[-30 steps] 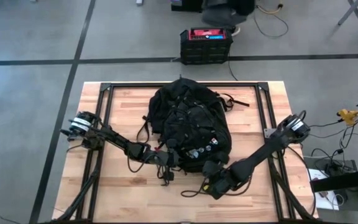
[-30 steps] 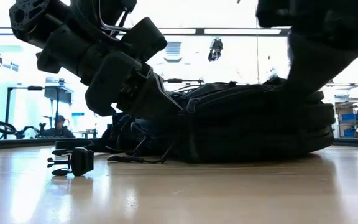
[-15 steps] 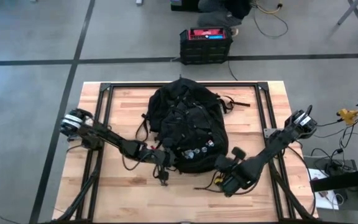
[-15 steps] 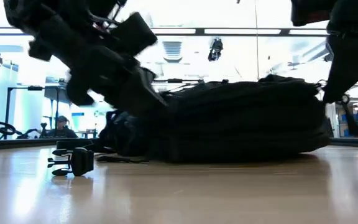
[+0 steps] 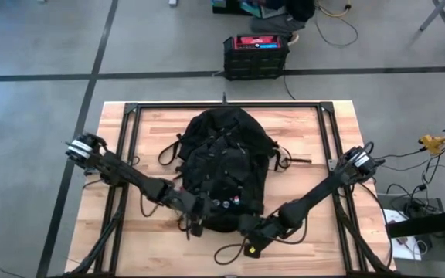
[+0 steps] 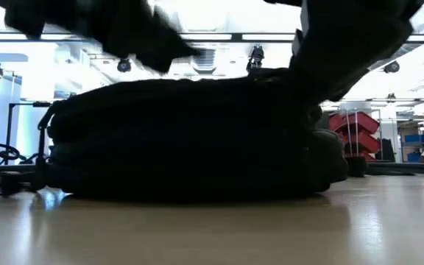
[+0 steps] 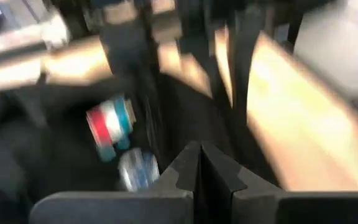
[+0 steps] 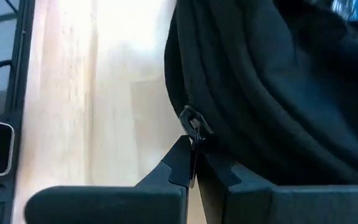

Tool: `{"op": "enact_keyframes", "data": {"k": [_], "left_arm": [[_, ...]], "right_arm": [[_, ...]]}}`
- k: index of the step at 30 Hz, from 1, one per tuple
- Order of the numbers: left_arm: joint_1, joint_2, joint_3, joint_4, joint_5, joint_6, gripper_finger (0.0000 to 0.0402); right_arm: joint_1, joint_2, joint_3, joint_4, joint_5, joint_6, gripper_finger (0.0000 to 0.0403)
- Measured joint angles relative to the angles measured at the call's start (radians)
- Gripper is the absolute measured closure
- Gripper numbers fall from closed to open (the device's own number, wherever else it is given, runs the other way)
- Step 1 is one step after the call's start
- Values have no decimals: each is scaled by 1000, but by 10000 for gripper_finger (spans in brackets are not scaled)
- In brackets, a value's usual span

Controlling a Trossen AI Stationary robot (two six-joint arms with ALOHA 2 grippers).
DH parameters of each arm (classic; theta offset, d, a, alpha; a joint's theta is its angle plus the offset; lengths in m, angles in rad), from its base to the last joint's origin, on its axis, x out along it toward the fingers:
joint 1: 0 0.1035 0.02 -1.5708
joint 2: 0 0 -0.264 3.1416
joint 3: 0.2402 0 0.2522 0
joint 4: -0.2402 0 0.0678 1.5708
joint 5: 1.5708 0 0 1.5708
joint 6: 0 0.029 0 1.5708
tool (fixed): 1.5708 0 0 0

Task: Unpack backpack
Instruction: Open the backpack

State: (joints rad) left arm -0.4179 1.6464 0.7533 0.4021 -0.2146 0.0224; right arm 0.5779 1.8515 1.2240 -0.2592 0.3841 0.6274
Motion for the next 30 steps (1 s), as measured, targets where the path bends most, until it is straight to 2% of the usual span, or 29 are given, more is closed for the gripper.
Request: {"op": "enact_keyframes", "data": {"k": [5, 12, 15, 18, 23, 27, 30], "left_arm": [[0, 24, 5, -80, -3, -68, 402], [2, 76, 7, -96, 61, -101, 402], [3, 133, 0, -76, 65, -148, 402], [3, 197, -2, -15, 50, -153, 402], [17, 231, -9, 62, 67, -128, 402], [19, 221, -10, 74, 77, -107, 402], [19, 220, -14, 85, 88, -103, 402]], "right_arm": [[-20, 0, 16, 4, 41, -36, 403], [-45, -6, 16, -32, 9, -25, 403], [-36, -36, 18, -151, -22, 37, 403], [-21, -68, 19, -347, -17, 120, 403], [-25, -106, 17, -661, 39, 200, 403], [-60, -108, 11, -784, 92, 186, 403], [-107, -109, 4, -777, 105, 74, 403]]}}
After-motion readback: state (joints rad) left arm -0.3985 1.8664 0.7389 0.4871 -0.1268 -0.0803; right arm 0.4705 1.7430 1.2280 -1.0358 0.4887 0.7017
